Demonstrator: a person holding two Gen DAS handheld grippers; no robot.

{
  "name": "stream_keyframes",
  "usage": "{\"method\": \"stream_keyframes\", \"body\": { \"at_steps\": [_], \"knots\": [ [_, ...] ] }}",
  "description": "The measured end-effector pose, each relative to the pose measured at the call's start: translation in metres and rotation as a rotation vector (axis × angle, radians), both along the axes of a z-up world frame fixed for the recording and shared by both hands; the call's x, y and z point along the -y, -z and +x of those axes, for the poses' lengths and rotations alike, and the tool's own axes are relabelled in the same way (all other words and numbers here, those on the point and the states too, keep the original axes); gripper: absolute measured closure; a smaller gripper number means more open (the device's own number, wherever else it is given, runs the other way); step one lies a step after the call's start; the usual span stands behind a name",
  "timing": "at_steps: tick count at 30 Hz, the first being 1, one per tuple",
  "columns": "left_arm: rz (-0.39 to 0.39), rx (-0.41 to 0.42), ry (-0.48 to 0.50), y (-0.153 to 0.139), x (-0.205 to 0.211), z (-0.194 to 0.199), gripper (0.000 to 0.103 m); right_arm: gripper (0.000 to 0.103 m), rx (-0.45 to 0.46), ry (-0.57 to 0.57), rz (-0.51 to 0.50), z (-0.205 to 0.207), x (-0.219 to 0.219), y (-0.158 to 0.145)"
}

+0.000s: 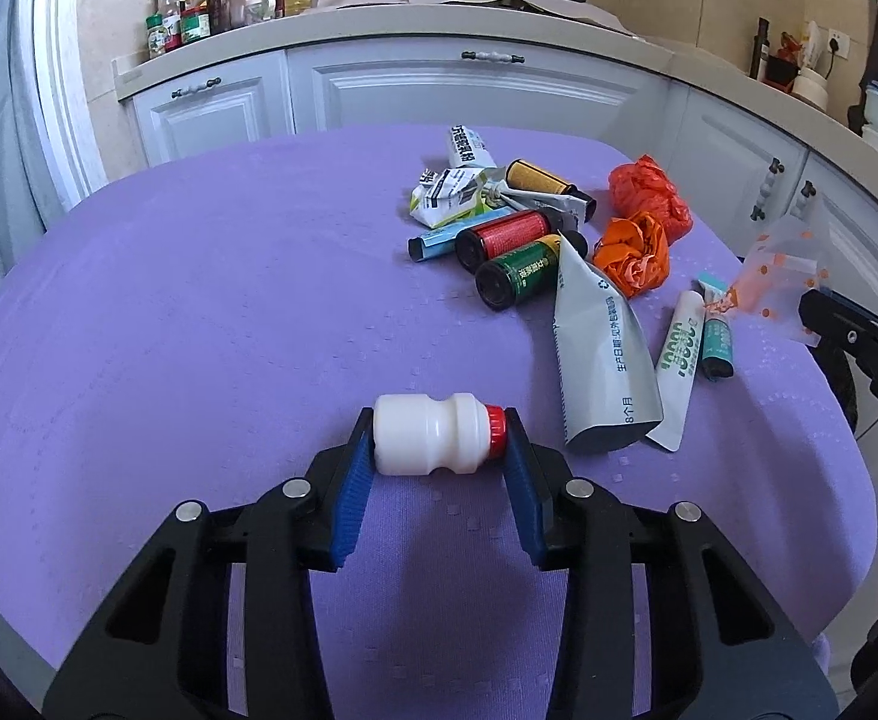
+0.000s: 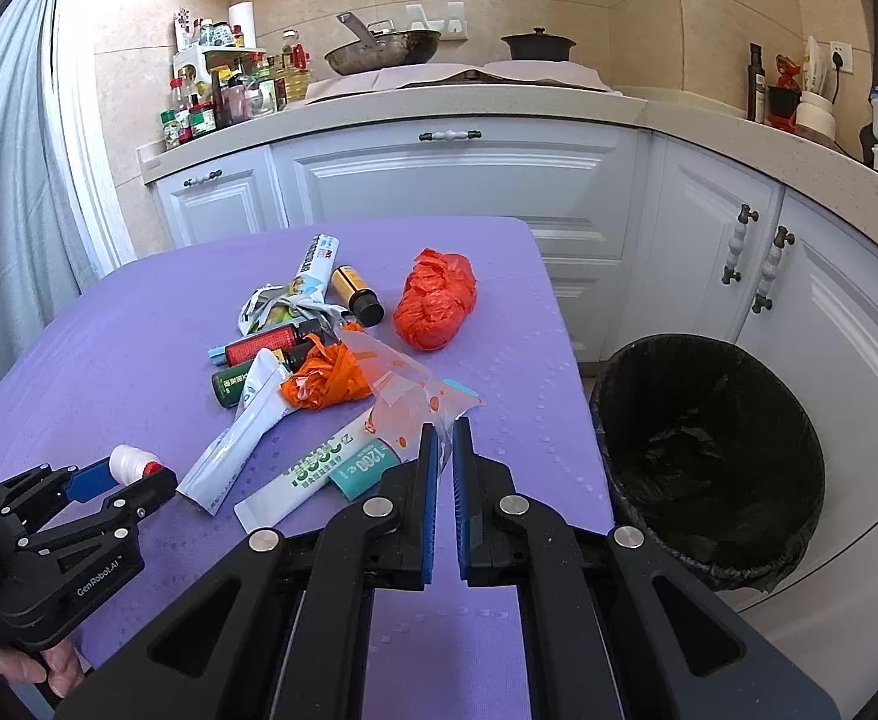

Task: Collect trash
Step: 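Grasp the white yogurt bottle with the left tool while the right tool grasps the clear plastic bag, then carry both items over the black bin and open both tools to drop them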

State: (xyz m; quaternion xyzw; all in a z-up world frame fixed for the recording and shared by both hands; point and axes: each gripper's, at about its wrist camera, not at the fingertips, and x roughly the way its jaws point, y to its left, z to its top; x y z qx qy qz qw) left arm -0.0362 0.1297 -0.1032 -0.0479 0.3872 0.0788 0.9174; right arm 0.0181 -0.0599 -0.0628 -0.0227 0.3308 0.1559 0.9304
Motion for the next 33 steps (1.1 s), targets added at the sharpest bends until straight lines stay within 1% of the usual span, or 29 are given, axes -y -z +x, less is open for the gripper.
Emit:
{"method": "stream_keyframes", "body": {
  "at_steps": [3, 7, 15, 19, 22, 25, 29, 33],
  "knots": [
    [-0.009, 0.009, -0.003, -0.002, -0.001, -0.002, 0.064, 0.097, 0.003, 0.002, 0.0, 0.0, 0.0, 0.0],
    [0.002, 0.031, -0.014, -0.009, -0.002, -0.006, 0.064, 0.097, 0.005, 0.006, 0.0, 0.0, 0.001, 0.0],
    [0.0, 0.105, -0.032, -0.04, -0.003, -0.011, 0.064, 0.098, 0.032, 0.034, 0.008, 0.0, 0.011, -0.009],
    [-0.012, 0.144, -0.015, -0.058, 0.005, -0.008, 0.064, 0.098, 0.053, 0.076, 0.004, 0.003, 0.025, -0.015],
    [-0.036, 0.175, 0.03, -0.072, 0.019, 0.002, 0.064, 0.098, 0.069, 0.131, -0.008, 0.009, 0.042, -0.017],
    [-0.036, 0.197, 0.073, -0.081, 0.037, 0.016, 0.064, 0.098, 0.075, 0.19, -0.012, 0.016, 0.063, -0.017],
    [-0.04, 0.228, 0.161, -0.092, 0.077, 0.042, 0.064, 0.098, 0.084, 0.274, -0.026, 0.027, 0.097, -0.016],
    [-0.031, 0.232, 0.239, -0.093, 0.119, 0.074, 0.064, 0.098, 0.077, 0.339, -0.034, 0.036, 0.124, -0.008]
  ]
}}
